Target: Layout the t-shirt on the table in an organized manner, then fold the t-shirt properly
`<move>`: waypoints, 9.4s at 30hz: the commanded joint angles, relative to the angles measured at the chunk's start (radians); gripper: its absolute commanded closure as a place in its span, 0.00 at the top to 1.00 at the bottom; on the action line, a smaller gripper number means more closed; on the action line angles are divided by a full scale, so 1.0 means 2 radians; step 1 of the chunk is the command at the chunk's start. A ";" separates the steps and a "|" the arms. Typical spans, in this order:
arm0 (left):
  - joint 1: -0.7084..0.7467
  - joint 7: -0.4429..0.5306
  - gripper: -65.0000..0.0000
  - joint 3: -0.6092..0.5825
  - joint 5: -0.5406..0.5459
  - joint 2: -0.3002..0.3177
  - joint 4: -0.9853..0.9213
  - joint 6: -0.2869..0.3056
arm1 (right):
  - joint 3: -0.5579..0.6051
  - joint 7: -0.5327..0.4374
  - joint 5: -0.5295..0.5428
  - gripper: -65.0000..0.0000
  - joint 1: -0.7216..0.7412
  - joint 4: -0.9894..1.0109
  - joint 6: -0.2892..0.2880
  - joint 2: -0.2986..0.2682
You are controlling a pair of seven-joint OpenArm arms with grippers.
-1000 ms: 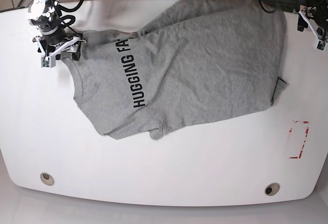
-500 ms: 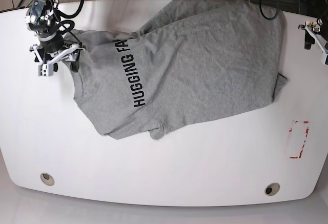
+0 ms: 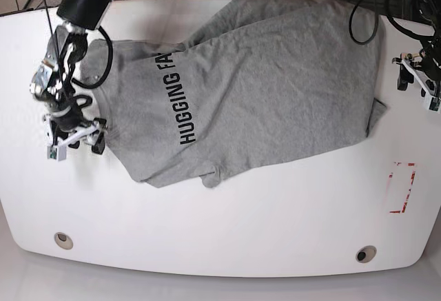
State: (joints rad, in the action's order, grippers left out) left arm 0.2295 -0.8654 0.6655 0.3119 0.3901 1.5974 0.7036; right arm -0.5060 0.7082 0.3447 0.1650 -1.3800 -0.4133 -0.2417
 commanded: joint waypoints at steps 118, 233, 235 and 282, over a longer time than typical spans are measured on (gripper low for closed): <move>-0.172 0.000 0.60 -0.075 0.006 -0.028 -0.168 -0.003 | 0.167 -0.090 0.009 0.07 0.160 0.298 -0.058 0.007; -0.662 -0.231 0.00 -0.125 -0.031 -0.042 0.113 -0.003 | 0.233 0.094 0.012 0.06 0.430 -0.060 -0.084 -0.134; -0.687 -0.231 0.00 -0.136 -0.032 -0.040 0.112 -0.003 | 0.238 0.100 0.012 0.06 0.453 -0.060 -0.085 -0.139; -0.254 -0.236 0.00 -0.100 0.018 -0.042 0.197 -0.003 | 0.108 0.166 0.006 0.06 0.100 -0.169 -0.117 -0.002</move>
State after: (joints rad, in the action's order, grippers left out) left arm -0.2916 -1.3613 0.4496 0.3393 0.2905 1.9766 0.6971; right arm -0.2871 1.0748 0.3420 0.3431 -1.7119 -0.6544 -0.2543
